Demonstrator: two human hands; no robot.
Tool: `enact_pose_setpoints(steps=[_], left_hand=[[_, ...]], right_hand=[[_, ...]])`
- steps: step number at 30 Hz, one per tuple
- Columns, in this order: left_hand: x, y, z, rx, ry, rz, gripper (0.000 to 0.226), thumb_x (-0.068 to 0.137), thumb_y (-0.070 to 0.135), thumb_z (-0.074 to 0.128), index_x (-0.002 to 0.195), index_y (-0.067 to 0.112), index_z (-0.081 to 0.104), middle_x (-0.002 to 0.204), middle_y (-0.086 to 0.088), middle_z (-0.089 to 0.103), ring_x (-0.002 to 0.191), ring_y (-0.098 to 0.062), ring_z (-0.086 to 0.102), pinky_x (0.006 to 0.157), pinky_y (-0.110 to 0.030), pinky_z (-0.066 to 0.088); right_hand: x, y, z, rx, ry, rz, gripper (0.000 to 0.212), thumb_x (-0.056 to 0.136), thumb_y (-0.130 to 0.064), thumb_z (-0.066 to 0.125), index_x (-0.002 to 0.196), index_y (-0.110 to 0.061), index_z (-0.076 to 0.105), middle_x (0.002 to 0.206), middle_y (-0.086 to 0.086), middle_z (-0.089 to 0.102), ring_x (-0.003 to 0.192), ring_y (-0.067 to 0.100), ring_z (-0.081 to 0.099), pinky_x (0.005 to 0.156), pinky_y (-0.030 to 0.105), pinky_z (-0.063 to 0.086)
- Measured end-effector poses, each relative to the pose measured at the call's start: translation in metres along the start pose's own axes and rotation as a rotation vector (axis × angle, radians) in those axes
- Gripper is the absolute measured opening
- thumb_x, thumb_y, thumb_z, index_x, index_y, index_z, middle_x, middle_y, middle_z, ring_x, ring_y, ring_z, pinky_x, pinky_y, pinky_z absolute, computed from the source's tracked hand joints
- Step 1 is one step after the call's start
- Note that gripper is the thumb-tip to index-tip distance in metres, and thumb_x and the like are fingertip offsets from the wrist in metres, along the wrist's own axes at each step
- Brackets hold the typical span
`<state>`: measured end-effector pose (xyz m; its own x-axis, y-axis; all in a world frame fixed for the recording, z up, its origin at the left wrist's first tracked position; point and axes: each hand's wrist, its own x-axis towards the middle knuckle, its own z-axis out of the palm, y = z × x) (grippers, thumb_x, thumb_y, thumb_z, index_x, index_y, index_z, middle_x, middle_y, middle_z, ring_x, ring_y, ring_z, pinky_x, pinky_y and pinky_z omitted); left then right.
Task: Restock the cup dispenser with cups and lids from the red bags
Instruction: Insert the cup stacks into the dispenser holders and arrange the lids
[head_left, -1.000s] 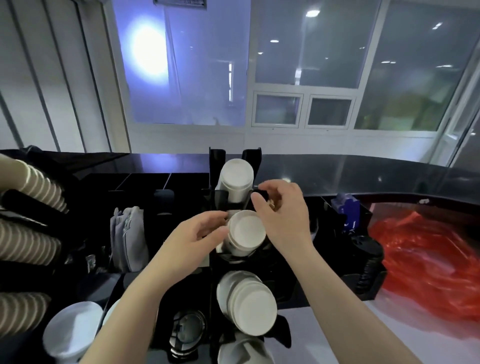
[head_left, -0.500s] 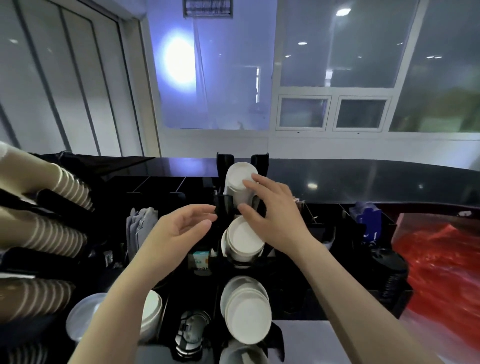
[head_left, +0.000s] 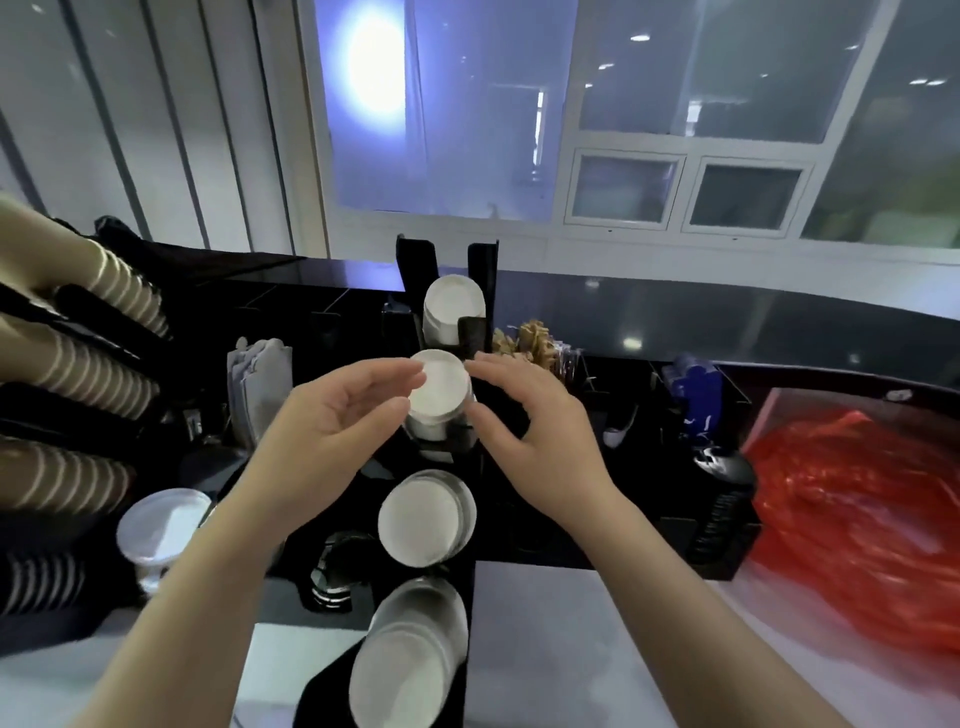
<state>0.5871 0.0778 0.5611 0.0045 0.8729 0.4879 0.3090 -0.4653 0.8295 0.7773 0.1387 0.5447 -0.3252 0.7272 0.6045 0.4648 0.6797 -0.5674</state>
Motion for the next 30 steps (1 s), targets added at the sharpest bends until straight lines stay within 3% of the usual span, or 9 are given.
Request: enact_pose_setpoints(steps=[3,11,16,18,24,30], left_hand=[[-0.011,0.01,0.008,-0.008,-0.023,0.018,0.031,0.092,0.008,0.059,0.112,0.032,0.062,0.112,0.017,0.069,0.111,0.0,0.061,0.089,-0.009,0.044],[-0.05,0.036,0.024,-0.002,-0.1,0.037,0.037,0.093,0.003,0.055,0.112,0.034,0.061,0.113,0.021,0.067,0.111,0.003,0.059,0.087,-0.008,0.044],[-0.092,0.049,0.033,0.037,-0.127,0.02,0.037,0.094,0.008,0.057,0.113,0.04,0.06,0.113,0.019,0.068,0.112,0.003,0.059,0.092,-0.015,0.046],[-0.109,0.055,0.04,0.034,-0.164,-0.01,0.036,0.094,0.01,0.056,0.114,0.04,0.06,0.114,0.018,0.067,0.112,0.004,0.058,0.093,-0.018,0.046],[-0.154,0.068,0.075,-0.031,-0.262,-0.052,0.036,0.093,0.013,0.056,0.119,0.037,0.059,0.115,0.022,0.066,0.114,0.008,0.055,0.091,-0.007,0.043],[-0.173,0.077,0.114,-0.031,-0.37,-0.057,0.036,0.093,0.018,0.058,0.119,0.043,0.057,0.117,0.025,0.064,0.115,0.008,0.054,0.091,-0.013,0.043]], right_hand=[[-0.019,-0.006,-0.01,0.002,-0.016,0.026,0.035,0.091,-0.026,0.062,0.126,-0.027,0.062,0.13,-0.019,0.055,0.125,-0.005,0.041,0.1,0.004,0.024],[-0.077,-0.025,-0.035,0.063,0.042,0.14,0.03,0.091,-0.021,0.063,0.12,-0.027,0.067,0.118,-0.021,0.061,0.117,-0.004,0.052,0.1,0.012,0.037],[-0.125,-0.048,-0.047,0.076,0.054,0.228,0.028,0.092,-0.022,0.061,0.12,-0.025,0.067,0.118,-0.017,0.065,0.114,-0.006,0.054,0.097,0.009,0.039],[-0.146,-0.058,-0.052,0.088,0.078,0.271,0.027,0.092,-0.023,0.06,0.118,-0.027,0.068,0.116,-0.02,0.065,0.112,-0.009,0.054,0.094,0.005,0.037],[-0.21,-0.073,-0.077,0.054,0.106,0.35,0.025,0.092,-0.025,0.061,0.115,-0.03,0.069,0.104,-0.035,0.058,0.099,-0.028,0.046,0.083,-0.003,0.033],[-0.253,-0.067,-0.113,-0.001,0.17,0.427,0.023,0.092,-0.029,0.059,0.113,-0.036,0.067,0.111,-0.03,0.062,0.11,-0.011,0.053,0.086,0.0,0.036]])
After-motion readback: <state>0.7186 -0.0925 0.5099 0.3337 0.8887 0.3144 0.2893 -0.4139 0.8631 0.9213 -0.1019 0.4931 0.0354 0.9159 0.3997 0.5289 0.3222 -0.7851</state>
